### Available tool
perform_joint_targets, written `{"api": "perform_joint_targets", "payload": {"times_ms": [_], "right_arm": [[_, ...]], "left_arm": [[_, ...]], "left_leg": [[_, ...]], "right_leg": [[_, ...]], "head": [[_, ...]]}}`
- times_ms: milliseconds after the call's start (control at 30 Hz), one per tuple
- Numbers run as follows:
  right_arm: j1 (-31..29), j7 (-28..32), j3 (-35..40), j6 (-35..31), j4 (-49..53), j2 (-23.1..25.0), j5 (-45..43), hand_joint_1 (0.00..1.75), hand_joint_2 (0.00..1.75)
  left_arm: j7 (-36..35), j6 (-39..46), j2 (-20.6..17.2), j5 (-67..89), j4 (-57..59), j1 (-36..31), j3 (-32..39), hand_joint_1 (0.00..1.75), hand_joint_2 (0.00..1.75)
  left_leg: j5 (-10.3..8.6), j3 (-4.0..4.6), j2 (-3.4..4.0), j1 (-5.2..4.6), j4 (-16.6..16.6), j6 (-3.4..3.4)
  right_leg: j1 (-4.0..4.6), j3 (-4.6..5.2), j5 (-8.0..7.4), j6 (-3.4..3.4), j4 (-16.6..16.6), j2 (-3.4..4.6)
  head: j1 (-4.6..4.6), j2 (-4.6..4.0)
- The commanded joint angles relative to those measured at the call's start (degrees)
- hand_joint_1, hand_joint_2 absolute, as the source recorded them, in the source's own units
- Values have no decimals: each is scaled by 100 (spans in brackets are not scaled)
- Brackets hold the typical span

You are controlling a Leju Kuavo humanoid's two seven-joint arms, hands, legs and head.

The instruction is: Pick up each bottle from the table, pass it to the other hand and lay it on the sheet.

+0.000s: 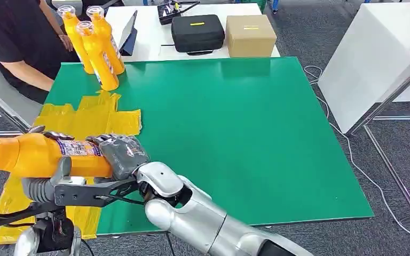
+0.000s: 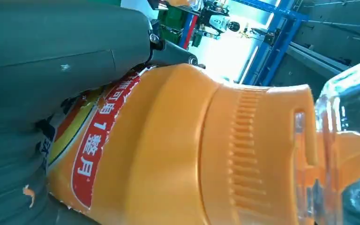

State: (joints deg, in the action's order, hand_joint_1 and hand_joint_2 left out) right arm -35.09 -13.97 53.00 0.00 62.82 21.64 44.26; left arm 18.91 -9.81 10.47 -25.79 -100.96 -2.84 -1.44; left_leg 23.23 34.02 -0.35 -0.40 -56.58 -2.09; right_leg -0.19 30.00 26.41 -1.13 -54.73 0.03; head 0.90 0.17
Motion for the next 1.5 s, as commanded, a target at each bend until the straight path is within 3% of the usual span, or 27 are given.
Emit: {"api": "perform_joint_targets", "payload": {"times_ms": [33, 67, 100, 833, 967, 1067, 1267, 1367, 1500], "right_arm": [[193, -29, 248, 121, -148, -309, 31, 120, 175], [205, -33, 205, 66, -122, -328, 25, 0, 175], [227, 18, 167, -4, -46, -364, 18, 0, 0], [339, 239, 3, -165, 200, -442, -141, 0, 0], [529, 292, -274, -338, 957, -750, -172, 0, 0], [908, 453, -716, -472, 2195, -1224, -248, 0, 0], [994, 447, -790, -320, 2421, -1290, -278, 0, 0], [1268, 994, -1061, -1015, 3143, -1536, -348, 0, 0], [1417, 1118, -1233, -1095, 3593, -1915, -338, 0, 0]], "left_arm": [[-55, -126, 123, 47, -184, -215, -198, 175, 175], [-55, -137, 126, 48, -189, -193, -201, 175, 175], [-55, -147, 125, 49, -186, -174, -203, 175, 175], [128, -116, -53, 32, 64, -156, -330, 175, 175], [254, -37, -105, 59, 64, -108, -346, 175, 175], [318, -31, -97, 75, 44, 1, -250, 175, 175], [326, -56, -93, 78, 64, 5, -226, 175, 175], [436, -24, -56, 168, 159, 74, -164, 175, 175], [650, -155, -84, 227, 525, 48, -130, 175, 175]], "left_leg": [[7, -22, -20, 8, 6, 13], [4, -16, -19, 7, 5, 9], [8, -24, -21, 10, 5, 14], [2, -14, -19, 5, 6, 10], [2, -16, -25, 6, 6, 12], [2, -11, -31, 8, 3, 9], [7, -12, -17, 1, 1, 11], [6, -11, -20, 1, 3, 12], [3, -11, -32, -2, 6, 7]], "right_leg": [[7, -36, 9, 0, 17, -23], [6, -28, 6, 0, 14, -21], [9, -39, 10, 0, 18, -24], [4, -23, 5, 0, 12, -21], [5, -29, 7, 0, 14, -27], [7, -26, 7, -1, 15, -33], [2, -26, 7, -1, 11, -15], [0, -26, 8, 1, 11, -21], [-3, -25, 6, -2, 15, -26]], "head": [[-2, 0], [0, 0], [-2, 2], [0, 0], [0, 2], [0, 2], [2, 2], [0, 0], [-2, 0]]}}
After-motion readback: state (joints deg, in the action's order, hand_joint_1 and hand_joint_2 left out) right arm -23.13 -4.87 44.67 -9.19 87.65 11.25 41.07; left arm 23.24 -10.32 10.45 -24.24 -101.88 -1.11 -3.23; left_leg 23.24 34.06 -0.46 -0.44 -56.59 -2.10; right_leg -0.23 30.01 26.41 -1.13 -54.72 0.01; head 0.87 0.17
